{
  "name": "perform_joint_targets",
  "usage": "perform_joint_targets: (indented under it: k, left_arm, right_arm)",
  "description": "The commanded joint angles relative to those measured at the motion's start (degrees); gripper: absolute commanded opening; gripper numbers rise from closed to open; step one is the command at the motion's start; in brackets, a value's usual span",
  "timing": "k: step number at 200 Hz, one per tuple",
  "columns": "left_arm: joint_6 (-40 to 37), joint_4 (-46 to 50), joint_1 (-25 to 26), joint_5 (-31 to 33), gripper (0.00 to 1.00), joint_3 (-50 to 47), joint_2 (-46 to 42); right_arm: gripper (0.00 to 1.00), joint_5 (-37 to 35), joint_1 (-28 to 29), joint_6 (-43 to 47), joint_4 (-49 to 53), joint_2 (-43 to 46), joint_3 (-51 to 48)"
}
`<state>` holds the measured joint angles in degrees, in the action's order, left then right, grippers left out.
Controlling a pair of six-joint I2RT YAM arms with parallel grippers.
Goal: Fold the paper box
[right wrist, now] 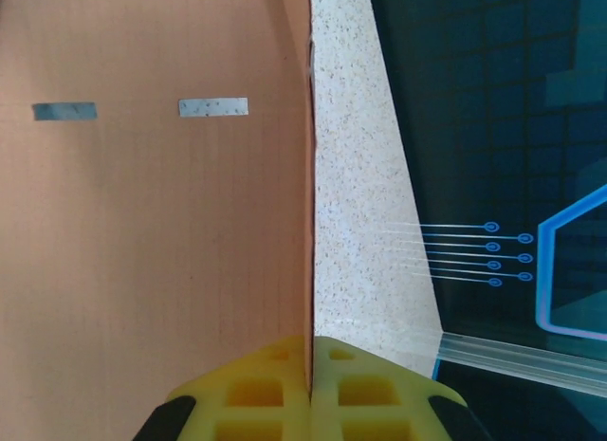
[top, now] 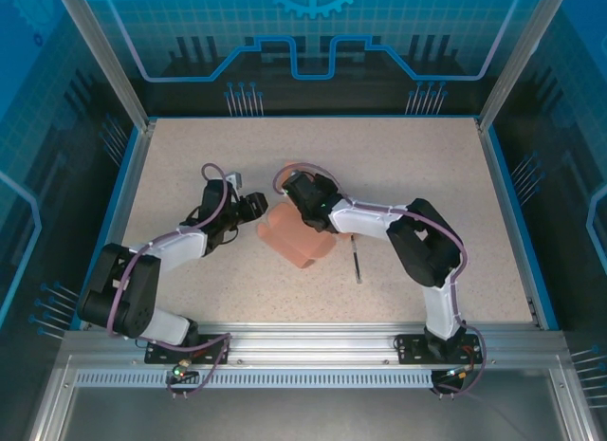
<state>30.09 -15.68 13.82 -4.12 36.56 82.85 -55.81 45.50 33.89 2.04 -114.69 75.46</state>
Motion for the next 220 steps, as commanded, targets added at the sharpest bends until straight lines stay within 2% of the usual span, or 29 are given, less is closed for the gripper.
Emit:
perform_joint_targets:
  k: [1,21,42,63,103,117,139,176,220]
  left_arm:
    - [-0.55,1.69,-0.38,1.59,0.56,-0.53,-1.98]
    - [-0.73,1.89,-0.38,1.77,0.56,-0.53,-2.16]
    - [-1.55,1.91,-0.38,1.67,0.57,-0.54,-2.66]
    - [-2.98,-0.18,-0.42,1.5,0.58,-1.86,-4.88]
    - [-2.15,-13.63,-0.39,-2.21,0.61,-7.12,-7.99]
    - [-1.61,-12.6,-0.38,-5.93,0.66,-5.6,-7.21]
    - [-2.7,-13.15,0.58,-10.93,0.67,-3.64,-4.71]
    - [-11.64,-9.67,6.35,-8.2,0.69,-0.44,-2.32]
    - [-17.38,-5.55,9.47,-7.19,0.7,4.45,3.09]
  right_arm:
    - [0.0,-2.79,1.09,6.03,-9.32,-1.49,-1.92]
    - [0.0,-2.08,1.08,6.38,-9.18,-1.45,-1.53]
    - [0.0,0.89,0.87,2.55,-2.39,0.1,0.87]
    - [0.0,7.93,-0.11,-4.62,8.92,2.84,4.1]
    - [0.01,22.86,-2.54,-10.56,24.37,6.94,8.8]
    - [0.0,25.84,-3.4,-11.18,26.53,7.84,9.38]
    - [0.0,30.39,-5.17,-13.14,29.33,9.13,10.1]
    - [0.0,40.1,-8.54,-16.25,34.13,11.0,12.18]
    - [0.0,51.14,-13.22,-18.84,40.43,12.65,15.61]
